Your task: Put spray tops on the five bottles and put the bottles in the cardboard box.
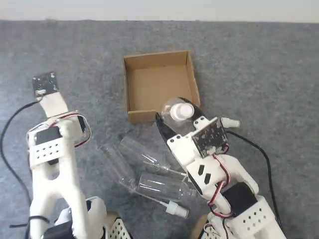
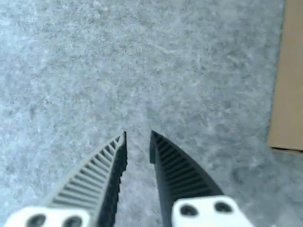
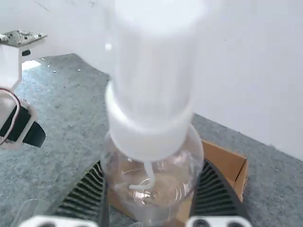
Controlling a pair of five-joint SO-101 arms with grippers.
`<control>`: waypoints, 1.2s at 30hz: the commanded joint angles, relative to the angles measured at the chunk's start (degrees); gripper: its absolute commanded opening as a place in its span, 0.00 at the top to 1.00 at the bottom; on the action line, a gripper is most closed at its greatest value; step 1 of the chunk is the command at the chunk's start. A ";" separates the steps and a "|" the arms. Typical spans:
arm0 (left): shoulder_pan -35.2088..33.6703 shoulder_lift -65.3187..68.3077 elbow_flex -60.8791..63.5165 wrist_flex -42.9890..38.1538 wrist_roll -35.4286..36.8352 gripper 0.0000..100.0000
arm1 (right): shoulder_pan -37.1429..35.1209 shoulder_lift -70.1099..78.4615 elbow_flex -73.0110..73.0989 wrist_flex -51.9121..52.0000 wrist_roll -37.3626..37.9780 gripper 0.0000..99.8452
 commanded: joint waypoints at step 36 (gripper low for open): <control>-0.26 -2.37 7.16 -8.70 -6.15 0.98 | 3.21 89.89 -67.87 -8.48 -0.44 0.93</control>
